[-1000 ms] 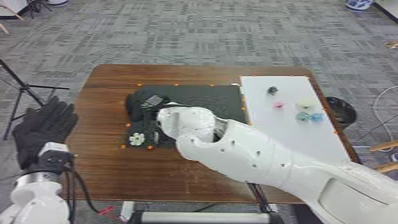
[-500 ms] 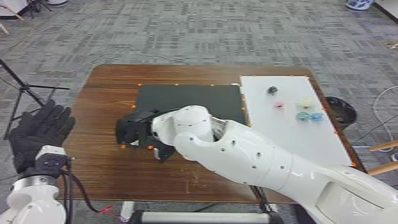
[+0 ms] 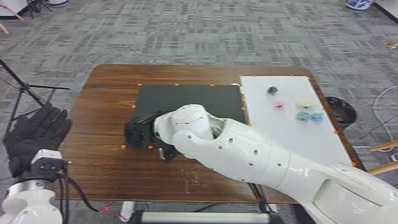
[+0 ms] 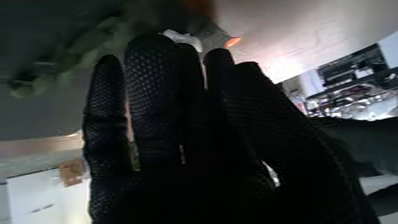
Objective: Arrange flowers
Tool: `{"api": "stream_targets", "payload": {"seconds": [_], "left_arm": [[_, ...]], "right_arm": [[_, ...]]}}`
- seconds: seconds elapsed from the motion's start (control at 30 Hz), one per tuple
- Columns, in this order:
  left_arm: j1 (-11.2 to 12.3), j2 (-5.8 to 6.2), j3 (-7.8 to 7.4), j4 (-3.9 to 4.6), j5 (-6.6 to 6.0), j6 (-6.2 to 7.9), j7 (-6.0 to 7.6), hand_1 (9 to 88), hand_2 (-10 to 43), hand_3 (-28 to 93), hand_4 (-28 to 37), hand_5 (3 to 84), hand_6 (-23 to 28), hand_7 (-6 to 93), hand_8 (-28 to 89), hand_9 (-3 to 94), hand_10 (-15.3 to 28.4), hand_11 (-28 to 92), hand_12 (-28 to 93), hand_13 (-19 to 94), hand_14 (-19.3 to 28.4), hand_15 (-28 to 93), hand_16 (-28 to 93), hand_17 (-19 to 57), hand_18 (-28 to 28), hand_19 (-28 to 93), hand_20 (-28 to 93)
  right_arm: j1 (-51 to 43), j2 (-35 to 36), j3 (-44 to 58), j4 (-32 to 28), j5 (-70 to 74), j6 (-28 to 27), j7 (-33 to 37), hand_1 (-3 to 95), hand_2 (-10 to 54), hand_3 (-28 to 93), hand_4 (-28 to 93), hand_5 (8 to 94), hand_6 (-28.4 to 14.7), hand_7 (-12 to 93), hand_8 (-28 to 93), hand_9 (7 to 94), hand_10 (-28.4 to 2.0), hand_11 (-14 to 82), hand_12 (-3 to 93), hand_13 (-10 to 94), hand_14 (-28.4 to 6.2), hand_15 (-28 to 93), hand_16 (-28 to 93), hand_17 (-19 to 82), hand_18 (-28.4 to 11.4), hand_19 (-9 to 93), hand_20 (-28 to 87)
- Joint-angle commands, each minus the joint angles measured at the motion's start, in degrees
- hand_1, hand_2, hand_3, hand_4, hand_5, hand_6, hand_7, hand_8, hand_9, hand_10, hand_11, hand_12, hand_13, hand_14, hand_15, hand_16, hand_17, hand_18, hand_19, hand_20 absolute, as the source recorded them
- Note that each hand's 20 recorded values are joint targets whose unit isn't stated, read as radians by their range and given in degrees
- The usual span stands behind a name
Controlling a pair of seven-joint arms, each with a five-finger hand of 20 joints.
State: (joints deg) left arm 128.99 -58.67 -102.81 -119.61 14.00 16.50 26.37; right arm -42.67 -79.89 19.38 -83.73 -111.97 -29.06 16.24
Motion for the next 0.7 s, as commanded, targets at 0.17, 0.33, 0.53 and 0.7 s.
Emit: {"api": "stream_targets", "payload": {"seconds": [0.17, 0.33, 0.53, 0.7], "left_arm": [[3.00, -0.57, -0.62, -0.35, -0.13, -2.52, 1.00, 24.4, 19.3, 76, -28.3, 46.2, 11.1, 13.9, -9, 36.5, 17.2, 27, 10, 27, 16.3, 35, -7, -6.7, 15.6, 41, 10], [-0.79, 0.49, 1.96, -0.21, -0.07, 0.96, 0.59, 24.4, 19.2, 76, -28.3, 46.2, 11.1, 13.9, -9, 36.5, 17.3, 27, 10, 27, 16.3, 35, -7, -6.7, 15.5, 41, 10], [-4.60, 0.83, 4.66, 0.30, 1.08, 2.75, -1.72, 24.4, 19.2, 76, -28.3, 46.2, 11.1, 13.8, -9, 36.5, 17.3, 27, 10, 27, 16.3, 35, -7, -6.6, 15.4, 40, 10], [-7.00, 0.33, 6.12, 1.32, 1.29, 2.73, -4.11, 24.3, 19.1, 76, -28.3, 46.1, 11.2, 13.6, -9, 36.4, 17.3, 26, 10, 27, 16.3, 35, -7, -6.5, 15.3, 40, 10]], "right_arm": [[0.53, 0.67, 1.41, 0.09, 0.12, 2.03, 3.38, 35.5, 14.6, 79, -21, 47.6, -3.0, 16, -12, 51.8, -10.4, 12.6, 14.8, 58, -10.6, 69, 26, 18, -18.8, 64, 34], [0.77, 1.99, 0.15, -1.10, 0.51, 6.75, 2.65, 35.5, 13.7, 79, -21, 49.8, -2.5, 17, -11, 54.1, -11.0, 13.8, 15.2, 58, -10.8, 69, 25, 19, -19.2, 65, 34], [-0.02, 4.17, 0.38, -4.53, 4.81, 11.23, 3.70, 35.9, 11.9, 81, -21, 51.6, -1.5, 19, -12, 55.7, -12.7, 15.3, 16.2, 58, -10.7, 68, 25, 19, -19.3, 66, 34], [-4.52, 8.28, 4.20, -10.17, 6.44, 19.29, 1.08, 36.4, 10.7, 81, -21, 54.5, -1.4, 23, -13, 58.5, -12.6, 17.7, 16.7, 60, -10.5, 68, 26, 20, -19.8, 67, 35]]}}
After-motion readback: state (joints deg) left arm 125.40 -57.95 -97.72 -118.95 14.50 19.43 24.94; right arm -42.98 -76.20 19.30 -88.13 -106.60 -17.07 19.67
